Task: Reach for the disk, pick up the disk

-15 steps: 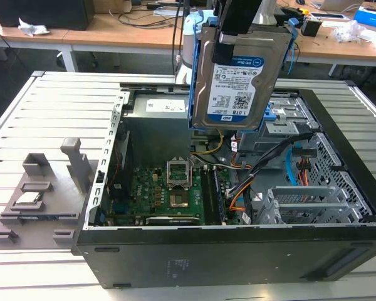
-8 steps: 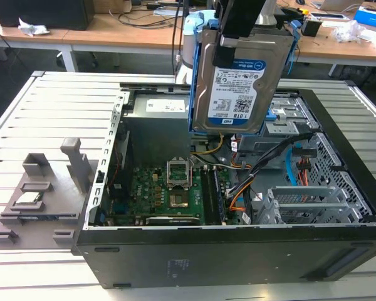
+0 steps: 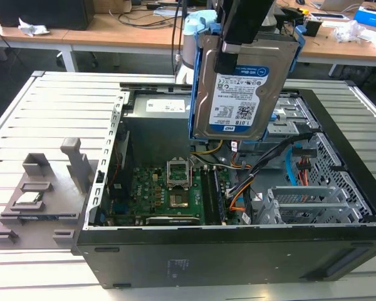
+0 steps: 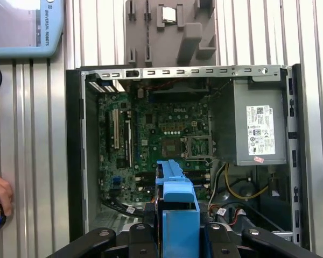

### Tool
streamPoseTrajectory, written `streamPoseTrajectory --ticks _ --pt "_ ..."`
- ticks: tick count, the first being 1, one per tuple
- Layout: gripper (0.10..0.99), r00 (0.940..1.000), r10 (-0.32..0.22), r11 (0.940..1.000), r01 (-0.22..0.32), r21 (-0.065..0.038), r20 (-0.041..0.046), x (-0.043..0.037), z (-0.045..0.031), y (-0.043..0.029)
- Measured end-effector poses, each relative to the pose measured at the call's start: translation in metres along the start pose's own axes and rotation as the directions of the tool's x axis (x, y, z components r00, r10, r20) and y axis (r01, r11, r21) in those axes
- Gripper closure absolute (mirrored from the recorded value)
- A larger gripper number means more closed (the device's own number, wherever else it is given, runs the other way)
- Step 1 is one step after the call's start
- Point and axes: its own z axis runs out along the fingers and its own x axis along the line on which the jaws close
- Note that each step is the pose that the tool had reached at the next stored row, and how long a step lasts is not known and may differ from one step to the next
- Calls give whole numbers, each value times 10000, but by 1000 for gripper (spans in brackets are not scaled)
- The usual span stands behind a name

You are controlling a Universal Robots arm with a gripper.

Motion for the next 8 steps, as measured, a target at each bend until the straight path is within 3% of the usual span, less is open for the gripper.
streamPoseTrajectory --ticks 8 --pt "718 10000 -1 10000 1 0 0 104 0 -5"
